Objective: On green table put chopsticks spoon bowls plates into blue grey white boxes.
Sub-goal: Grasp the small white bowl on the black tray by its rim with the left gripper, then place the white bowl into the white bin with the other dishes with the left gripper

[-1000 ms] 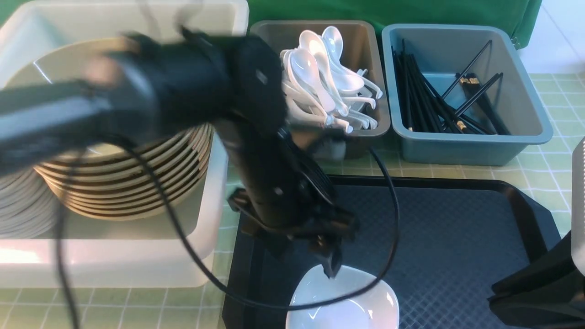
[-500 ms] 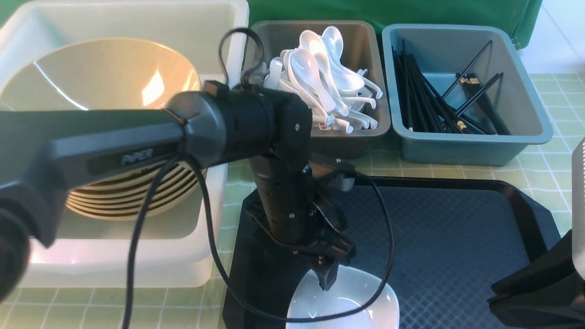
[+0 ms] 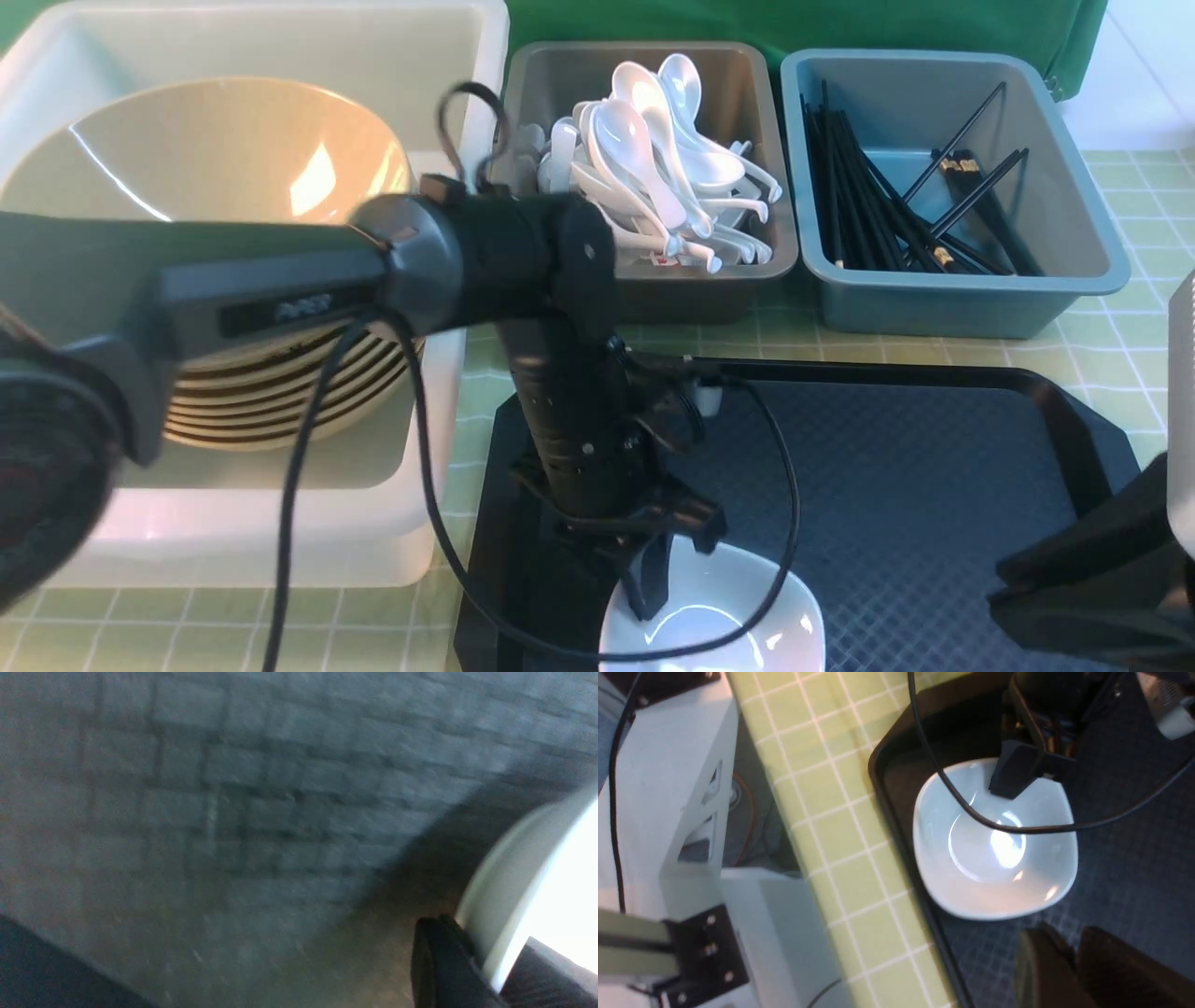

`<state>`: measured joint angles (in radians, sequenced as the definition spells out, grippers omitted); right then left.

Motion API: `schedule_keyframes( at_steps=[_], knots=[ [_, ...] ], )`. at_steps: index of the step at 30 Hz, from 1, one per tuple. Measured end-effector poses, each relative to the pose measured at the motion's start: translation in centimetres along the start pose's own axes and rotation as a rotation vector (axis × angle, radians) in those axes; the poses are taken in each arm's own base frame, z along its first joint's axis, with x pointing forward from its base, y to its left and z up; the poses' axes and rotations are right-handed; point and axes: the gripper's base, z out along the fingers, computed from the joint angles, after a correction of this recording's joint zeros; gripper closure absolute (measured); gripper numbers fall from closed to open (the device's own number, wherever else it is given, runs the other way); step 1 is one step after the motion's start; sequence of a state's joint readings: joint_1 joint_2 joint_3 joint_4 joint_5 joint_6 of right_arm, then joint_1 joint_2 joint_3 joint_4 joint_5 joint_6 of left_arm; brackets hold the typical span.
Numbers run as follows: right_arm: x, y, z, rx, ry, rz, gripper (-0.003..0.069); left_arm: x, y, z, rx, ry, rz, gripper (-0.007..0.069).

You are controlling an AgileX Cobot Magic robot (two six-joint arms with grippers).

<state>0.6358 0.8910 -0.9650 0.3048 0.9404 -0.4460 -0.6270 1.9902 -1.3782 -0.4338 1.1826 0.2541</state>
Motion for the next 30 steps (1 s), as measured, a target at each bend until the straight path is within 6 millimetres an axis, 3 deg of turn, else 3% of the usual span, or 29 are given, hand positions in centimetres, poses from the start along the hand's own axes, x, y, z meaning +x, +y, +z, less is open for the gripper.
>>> schedule_keyframes(
  at_steps=[5,6,7,9,10,12,13,15,16,17,19,21,22,23,27,30],
  knots=[
    [-0.7,-0.3,-0.1,0.034,-0.082,-0.049,0.0535,0.6,0.4,-4.6,0.021,-0.124,0.003,0.0609],
    [-1.1,-0.3,-0.1,0.038,-0.122,-0.057,0.0533,1.1,0.4,-7.1,0.028,-0.201,-0.002,0.0609],
    [-1.2,-0.3,-0.1,0.041,-0.135,-0.059,0.0533,1.1,0.5,-7.2,0.029,-0.205,-0.006,0.0609],
    [-2.3,-0.1,-0.4,0.015,-0.198,-0.081,0.0531,2.7,0.6,-11.5,0.028,-0.337,-0.03,0.0609],
    [-2.7,-0.1,-0.5,0.01,-0.207,-0.086,0.0531,3.3,0.7,-12.7,0.027,-0.373,-0.04,0.0609],
    [-4.8,-0.2,-0.8,-0.035,-0.229,-0.113,0.0528,6.7,1.4,-17.7,0.004,-0.53,-0.099,0.0609],
    [-4.9,-0.2,-0.8,-0.037,-0.227,-0.114,0.0528,7.0,1.2,-18.0,0.002,-0.538,-0.096,0.0609],
    [-6.9,-0.4,-0.3,-0.077,-0.21,-0.128,0.0528,11.0,2.2,-22.0,-0.047,-0.678,-0.166,0.0609],
    [-7.4,-0.4,-0.1,-0.088,-0.204,-0.134,0.0528,12.2,2.4,-23.0,-0.066,-0.717,-0.188,0.0609],
    [-8.4,-0.3,0.5,-0.113,-0.193,-0.154,0.0528,15.1,3.2,-24.8,-0.111,-0.801,-0.256,0.0609],
    [-9.5,0.4,1.2,-0.151,-0.188,-0.184,0.0528,19.2,4.2,-26.3,-0.174,-0.896,-0.374,0.0609],
    [-10.7,1.8,2.6,-0.21,-0.177,-0.231,0.0526,23.9,6.6,-26.7,-0.243,-0.968,-0.586,0.0609],
    [-10.9,1.9,2.8,-0.214,-0.178,-0.235,0.0526,24.2,6.9,-26.6,-0.246,-0.97,-0.608,0.0609],
    [-11.3,2.6,3.3,-0.24,-0.177,-0.255,0.0527,26.8,8.3,-26.6,-0.282,-1.017,-0.745,0.0609],
    [-12.0,4.0,4.7,-0.292,-0.156,-0.286,0.0524,31.9,11.9,-26.8,-0.345,-1.21,-1.1,0.0609],
    [-12.0,4.0,5.0,-0.296,-0.147,-0.288,0.052,34.0,13.9,-26.9,-0.365,-1.27,-1.261,0.0609]
  ],
)
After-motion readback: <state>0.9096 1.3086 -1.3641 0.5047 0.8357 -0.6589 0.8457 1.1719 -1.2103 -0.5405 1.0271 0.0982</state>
